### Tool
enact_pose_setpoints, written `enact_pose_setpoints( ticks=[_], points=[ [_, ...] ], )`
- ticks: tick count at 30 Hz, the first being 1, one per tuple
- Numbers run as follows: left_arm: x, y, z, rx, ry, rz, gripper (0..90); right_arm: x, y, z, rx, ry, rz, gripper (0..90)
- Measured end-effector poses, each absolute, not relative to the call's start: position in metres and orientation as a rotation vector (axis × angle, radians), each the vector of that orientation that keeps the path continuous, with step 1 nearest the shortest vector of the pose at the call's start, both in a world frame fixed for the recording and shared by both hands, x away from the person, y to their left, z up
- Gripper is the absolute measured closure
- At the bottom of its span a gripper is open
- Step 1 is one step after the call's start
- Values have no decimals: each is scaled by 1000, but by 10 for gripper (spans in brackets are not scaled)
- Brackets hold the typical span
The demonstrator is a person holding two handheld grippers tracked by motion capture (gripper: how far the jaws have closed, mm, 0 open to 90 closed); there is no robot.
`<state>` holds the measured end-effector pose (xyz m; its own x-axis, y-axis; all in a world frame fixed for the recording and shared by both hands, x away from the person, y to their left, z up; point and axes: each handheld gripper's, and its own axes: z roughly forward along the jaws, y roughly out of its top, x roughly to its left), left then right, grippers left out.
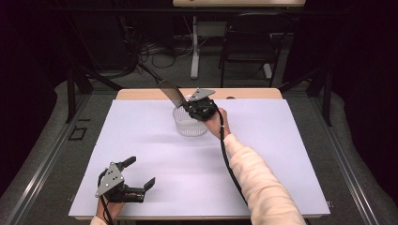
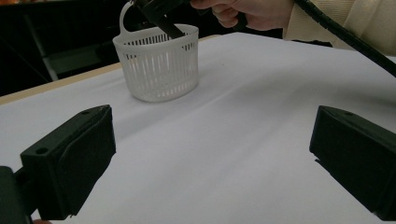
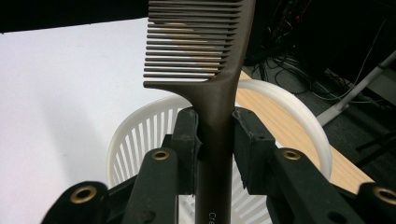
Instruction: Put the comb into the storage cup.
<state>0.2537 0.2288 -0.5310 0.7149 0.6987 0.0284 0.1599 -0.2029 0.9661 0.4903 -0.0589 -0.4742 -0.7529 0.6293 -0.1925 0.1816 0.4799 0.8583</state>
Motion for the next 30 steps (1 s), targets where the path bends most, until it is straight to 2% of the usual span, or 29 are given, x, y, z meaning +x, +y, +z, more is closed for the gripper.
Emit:
enact_pose_setpoints(
  ticks=[21, 23, 30],
  points=[
    [253, 229, -531, 1738, 683, 572, 3, 489, -56, -477, 644, 2285, 1165, 703],
    [253, 229, -531, 1739, 683, 571, 4, 487, -56, -475, 638, 2291, 1163, 665],
    [253, 228, -531, 1744, 681, 571, 4, 479, -63, -466, 645, 2287, 1180, 446]
  ],
)
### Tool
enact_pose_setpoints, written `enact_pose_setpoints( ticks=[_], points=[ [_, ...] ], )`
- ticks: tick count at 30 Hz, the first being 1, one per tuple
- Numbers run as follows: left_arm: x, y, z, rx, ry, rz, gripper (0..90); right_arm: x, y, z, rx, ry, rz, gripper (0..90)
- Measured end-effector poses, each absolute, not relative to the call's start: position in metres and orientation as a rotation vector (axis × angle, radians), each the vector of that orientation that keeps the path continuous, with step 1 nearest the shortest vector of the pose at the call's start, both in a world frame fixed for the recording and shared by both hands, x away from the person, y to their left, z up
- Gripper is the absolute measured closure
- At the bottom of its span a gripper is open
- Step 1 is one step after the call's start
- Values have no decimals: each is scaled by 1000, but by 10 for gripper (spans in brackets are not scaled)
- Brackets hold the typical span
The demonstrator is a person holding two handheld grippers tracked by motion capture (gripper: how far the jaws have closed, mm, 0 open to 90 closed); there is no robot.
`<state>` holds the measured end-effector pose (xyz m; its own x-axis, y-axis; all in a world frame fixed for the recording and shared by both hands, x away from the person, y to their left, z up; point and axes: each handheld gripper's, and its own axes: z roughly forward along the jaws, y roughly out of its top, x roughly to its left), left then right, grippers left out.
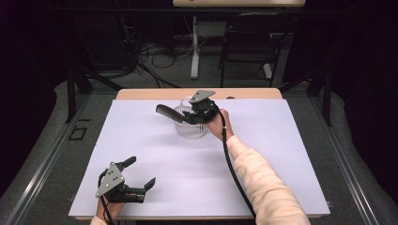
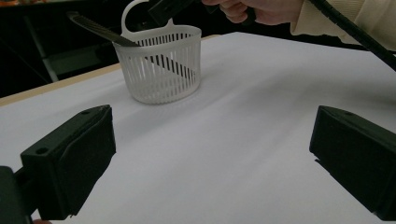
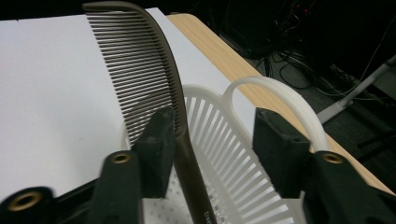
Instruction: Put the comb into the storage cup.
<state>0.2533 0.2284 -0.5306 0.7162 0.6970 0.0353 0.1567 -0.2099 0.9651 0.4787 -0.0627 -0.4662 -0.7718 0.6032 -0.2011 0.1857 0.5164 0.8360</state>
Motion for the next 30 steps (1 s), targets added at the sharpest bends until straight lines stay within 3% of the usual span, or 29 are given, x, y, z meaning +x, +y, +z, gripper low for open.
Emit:
enact_pose_setpoints(
  ticks=[8, 12, 30],
  points=[
    [253, 228, -531, 1744, 680, 572, 3, 471, -72, -455, 689, 2303, 1197, 228],
    [254, 227, -531, 1744, 680, 568, 3, 466, -78, -450, 688, 2312, 1211, 177],
    [257, 224, -531, 1751, 671, 562, 3, 445, -101, -443, 713, 2391, 1207, 72]
  ],
)
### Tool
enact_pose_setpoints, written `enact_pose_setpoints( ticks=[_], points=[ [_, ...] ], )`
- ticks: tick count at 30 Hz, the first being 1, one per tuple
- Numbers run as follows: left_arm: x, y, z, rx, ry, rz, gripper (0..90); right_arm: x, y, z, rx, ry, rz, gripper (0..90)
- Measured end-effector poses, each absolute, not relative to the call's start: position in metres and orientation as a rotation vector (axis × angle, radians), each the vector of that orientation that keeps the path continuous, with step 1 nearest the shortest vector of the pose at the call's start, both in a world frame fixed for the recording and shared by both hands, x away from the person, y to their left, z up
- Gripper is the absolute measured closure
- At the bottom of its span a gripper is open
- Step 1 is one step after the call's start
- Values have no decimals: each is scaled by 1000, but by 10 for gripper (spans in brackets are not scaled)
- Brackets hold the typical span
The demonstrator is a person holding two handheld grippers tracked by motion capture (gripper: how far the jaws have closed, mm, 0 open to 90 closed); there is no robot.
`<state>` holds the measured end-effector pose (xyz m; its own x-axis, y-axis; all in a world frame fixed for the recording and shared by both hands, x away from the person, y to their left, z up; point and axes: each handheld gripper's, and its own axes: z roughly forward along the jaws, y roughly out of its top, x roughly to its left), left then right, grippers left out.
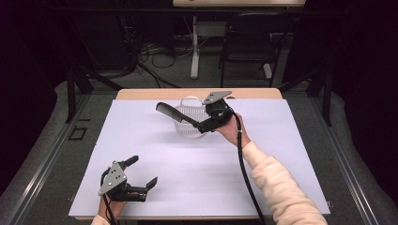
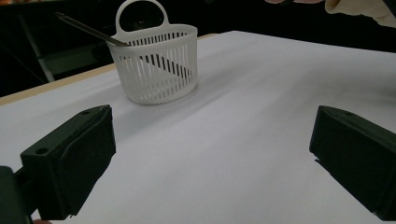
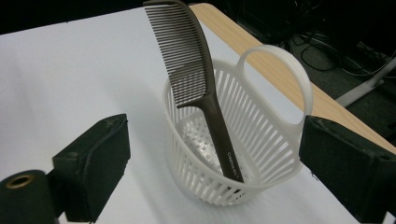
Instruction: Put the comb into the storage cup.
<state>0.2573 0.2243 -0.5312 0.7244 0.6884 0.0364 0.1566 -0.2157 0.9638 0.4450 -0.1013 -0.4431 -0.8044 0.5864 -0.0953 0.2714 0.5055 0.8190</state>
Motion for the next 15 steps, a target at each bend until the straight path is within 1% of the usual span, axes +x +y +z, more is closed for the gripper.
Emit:
enact_pose_setpoints(
  ticks=[6, 10, 15],
  points=[
    [257, 224, -531, 1752, 672, 563, 3, 439, -108, -444, 720, 2418, 1174, 46],
    [257, 224, -531, 1752, 673, 563, 3, 435, -114, -446, 741, 2443, 1152, 14],
    [256, 224, -531, 1752, 672, 567, 3, 431, -122, -447, 765, 2453, 1137, 0]
  ],
)
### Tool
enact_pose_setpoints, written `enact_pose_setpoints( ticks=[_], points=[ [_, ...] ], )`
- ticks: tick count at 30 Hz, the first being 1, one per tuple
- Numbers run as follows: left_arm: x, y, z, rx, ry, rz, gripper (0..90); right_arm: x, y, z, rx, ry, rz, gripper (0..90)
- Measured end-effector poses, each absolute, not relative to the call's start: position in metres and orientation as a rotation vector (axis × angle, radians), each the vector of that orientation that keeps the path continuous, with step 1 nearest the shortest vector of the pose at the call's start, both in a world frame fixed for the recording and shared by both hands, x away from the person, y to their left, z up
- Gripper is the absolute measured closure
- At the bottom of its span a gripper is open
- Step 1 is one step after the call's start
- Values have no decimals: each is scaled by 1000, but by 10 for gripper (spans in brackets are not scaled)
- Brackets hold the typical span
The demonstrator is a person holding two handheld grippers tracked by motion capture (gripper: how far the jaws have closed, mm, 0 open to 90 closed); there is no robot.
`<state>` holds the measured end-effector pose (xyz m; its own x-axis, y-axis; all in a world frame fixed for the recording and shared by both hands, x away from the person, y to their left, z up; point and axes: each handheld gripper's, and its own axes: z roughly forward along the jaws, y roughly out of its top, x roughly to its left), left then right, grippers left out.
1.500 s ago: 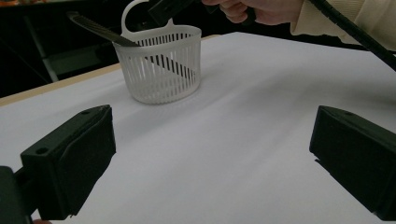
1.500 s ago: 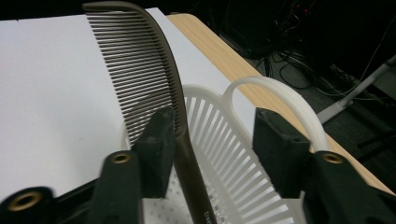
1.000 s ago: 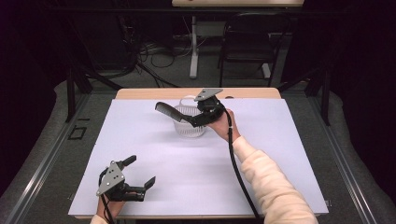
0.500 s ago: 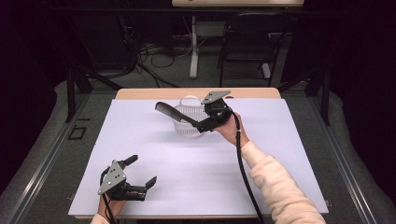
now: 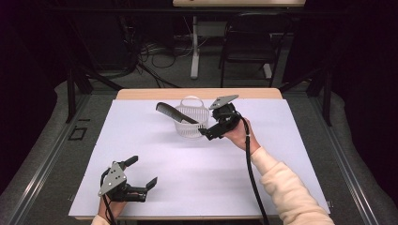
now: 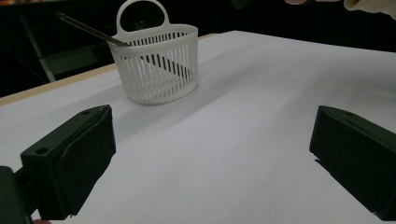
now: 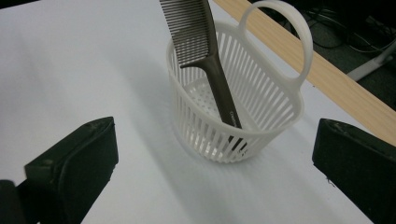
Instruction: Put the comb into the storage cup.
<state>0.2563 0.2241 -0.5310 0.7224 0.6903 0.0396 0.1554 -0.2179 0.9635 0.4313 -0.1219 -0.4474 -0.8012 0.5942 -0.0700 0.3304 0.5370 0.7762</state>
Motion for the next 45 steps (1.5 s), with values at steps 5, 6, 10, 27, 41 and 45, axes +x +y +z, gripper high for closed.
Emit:
enact_pose_setpoints(
  ticks=[5, 6, 10, 27, 41, 45],
  points=[
    [256, 224, -531, 1753, 672, 566, 3, 426, -128, -449, 766, 2476, 1122, 0],
    [256, 224, -531, 1753, 673, 567, 3, 425, -130, -449, 766, 2485, 1114, 0],
    [256, 224, -531, 1751, 674, 566, 3, 421, -137, -451, 776, 2490, 1110, 0],
    [255, 224, -531, 1753, 676, 567, 3, 402, -158, -457, 809, 2503, 1087, 0],
    [255, 224, -531, 1752, 677, 565, 3, 385, -173, -463, 823, 2506, 1100, 0],
    [255, 224, -531, 1752, 678, 564, 3, 380, -177, -464, 832, 2508, 1101, 0]
  ],
)
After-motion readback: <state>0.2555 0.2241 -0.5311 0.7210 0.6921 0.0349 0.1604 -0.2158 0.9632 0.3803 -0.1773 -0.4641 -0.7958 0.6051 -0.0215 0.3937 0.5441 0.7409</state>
